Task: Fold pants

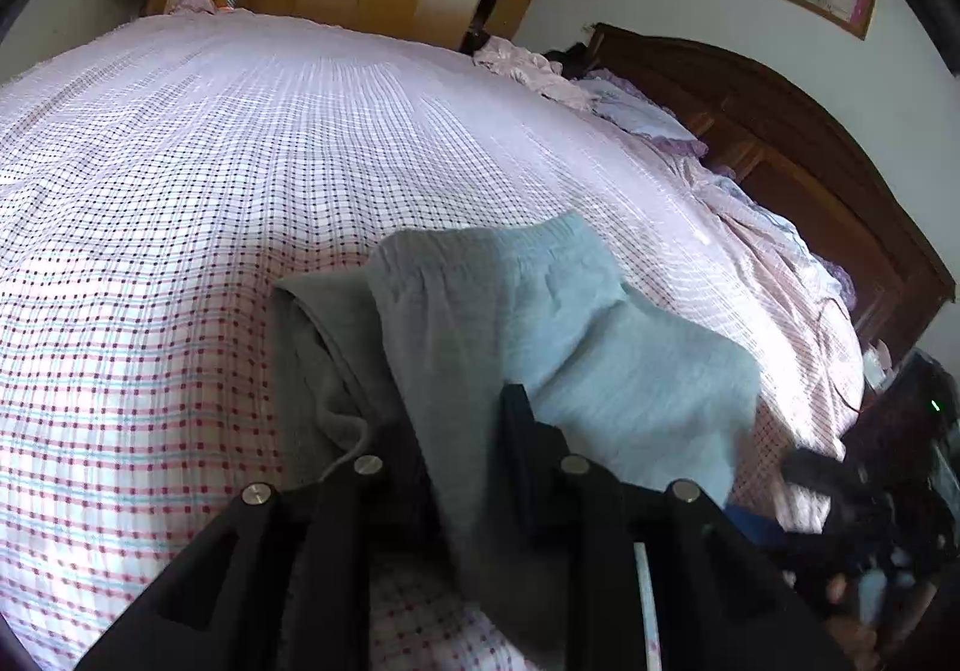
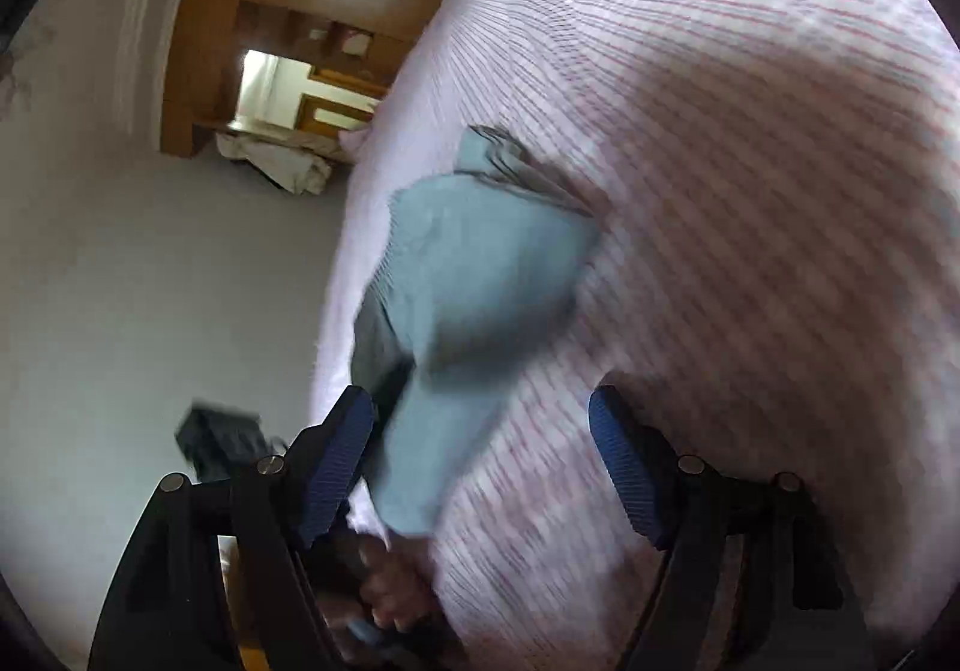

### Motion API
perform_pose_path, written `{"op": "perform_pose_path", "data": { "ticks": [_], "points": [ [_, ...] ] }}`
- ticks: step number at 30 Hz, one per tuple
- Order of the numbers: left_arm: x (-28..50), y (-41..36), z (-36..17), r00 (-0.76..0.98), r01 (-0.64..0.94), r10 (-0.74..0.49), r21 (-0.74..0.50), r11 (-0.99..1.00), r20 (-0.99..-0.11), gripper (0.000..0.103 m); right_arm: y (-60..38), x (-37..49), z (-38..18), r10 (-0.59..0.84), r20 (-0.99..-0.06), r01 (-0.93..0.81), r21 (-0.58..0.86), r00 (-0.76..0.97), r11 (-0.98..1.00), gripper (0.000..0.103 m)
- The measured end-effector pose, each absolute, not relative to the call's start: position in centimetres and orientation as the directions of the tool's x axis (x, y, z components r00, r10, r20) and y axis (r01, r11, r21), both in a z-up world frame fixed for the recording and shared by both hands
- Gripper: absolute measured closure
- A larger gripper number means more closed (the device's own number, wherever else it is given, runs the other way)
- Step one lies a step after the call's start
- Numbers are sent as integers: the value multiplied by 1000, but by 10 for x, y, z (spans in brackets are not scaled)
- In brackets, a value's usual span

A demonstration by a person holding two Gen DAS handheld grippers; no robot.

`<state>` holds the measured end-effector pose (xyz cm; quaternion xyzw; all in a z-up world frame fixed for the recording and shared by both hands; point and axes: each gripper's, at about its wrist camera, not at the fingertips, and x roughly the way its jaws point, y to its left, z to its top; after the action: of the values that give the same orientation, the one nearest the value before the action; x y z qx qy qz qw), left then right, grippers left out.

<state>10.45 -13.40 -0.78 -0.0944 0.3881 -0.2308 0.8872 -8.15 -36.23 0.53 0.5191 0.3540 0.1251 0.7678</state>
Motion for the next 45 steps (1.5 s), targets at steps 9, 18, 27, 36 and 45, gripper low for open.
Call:
{"op": "perform_pose_path", "data": {
  "ticks": [9, 18, 27, 36, 45],
  "points": [
    [80, -118, 12, 601, 414, -515, -314, 855, -611, 91, -342, -54, 0, 544, -427, 139, 860, 723, 490, 33],
    [112, -139, 17, 536, 471, -484, -231, 852, -692, 89, -344, -69, -15, 502, -330, 78, 886, 800, 458, 33],
    [85, -140, 51, 767, 337, -203, 112, 935, -608, 85, -338, -52, -10, 433, -371, 132, 863, 822, 488, 37],
    [172, -160, 0, 529, 461, -238, 40, 887, -815, 94, -310, -24, -7, 662, -323, -15, 892, 676, 451, 62],
    [176, -135, -7, 487, 423, -377, -165, 891, -788, 96, -308, 16, -13, 513, -439, 260, 886, 738, 384, 62]
  ]
}}
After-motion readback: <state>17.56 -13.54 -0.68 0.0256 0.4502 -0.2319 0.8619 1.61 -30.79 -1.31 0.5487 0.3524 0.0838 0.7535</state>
